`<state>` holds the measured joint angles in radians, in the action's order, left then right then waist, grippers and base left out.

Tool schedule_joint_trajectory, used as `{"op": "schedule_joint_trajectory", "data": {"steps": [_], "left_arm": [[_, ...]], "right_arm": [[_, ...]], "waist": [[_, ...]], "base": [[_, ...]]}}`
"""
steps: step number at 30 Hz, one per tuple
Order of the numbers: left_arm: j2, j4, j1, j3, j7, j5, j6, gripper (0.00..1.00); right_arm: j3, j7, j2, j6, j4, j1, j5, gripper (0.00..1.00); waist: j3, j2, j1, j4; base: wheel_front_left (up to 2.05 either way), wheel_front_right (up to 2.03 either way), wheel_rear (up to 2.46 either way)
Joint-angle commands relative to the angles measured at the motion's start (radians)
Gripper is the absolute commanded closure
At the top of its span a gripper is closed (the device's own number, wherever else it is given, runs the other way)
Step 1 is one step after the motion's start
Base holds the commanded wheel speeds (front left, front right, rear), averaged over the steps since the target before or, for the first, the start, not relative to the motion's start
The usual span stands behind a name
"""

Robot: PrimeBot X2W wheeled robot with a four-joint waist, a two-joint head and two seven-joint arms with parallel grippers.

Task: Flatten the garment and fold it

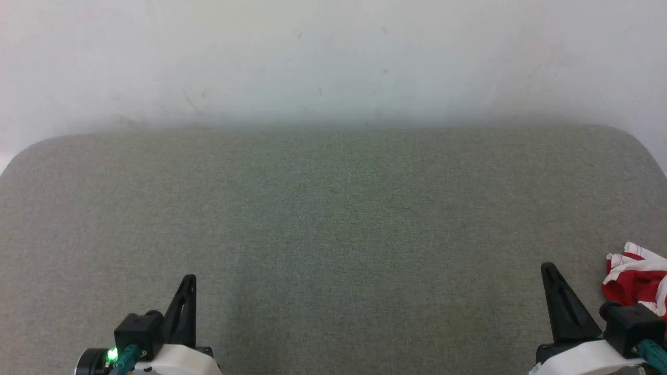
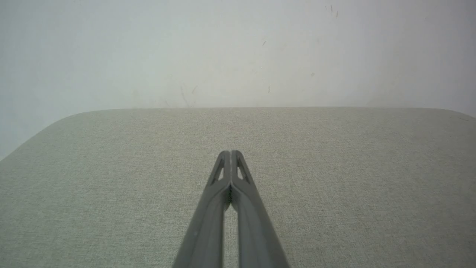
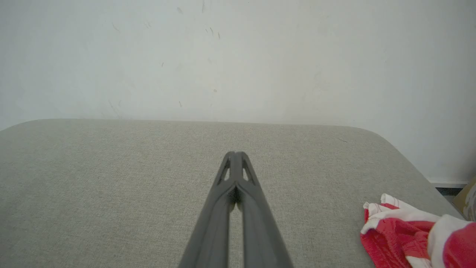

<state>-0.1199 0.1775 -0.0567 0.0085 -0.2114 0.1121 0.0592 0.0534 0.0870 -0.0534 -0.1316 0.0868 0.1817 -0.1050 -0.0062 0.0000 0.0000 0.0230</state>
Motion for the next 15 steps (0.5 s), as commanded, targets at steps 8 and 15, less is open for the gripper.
{"op": "schedule_joint_trajectory", "data": {"steps": [8, 15], "left_arm": [[0.009, -0.021, 0.013, -0.002, 0.019, -0.019, -0.013, 1.00], [0.013, -0.032, 0.016, -0.002, 0.033, -0.026, -0.017, 1.00]], "right_arm": [[-0.007, -0.011, 0.001, 0.000, -0.009, -0.032, 0.016, 1.00], [-0.011, -0.017, 0.001, 0.000, -0.015, -0.043, 0.022, 1.00]], "waist": [[0.000, 0.0000, 0.0000, -0.002], [0.001, 0.0000, 0.0000, -0.003]], "base": [[0.00, 0.00, 0.00], [0.00, 0.00, 0.00]]}}
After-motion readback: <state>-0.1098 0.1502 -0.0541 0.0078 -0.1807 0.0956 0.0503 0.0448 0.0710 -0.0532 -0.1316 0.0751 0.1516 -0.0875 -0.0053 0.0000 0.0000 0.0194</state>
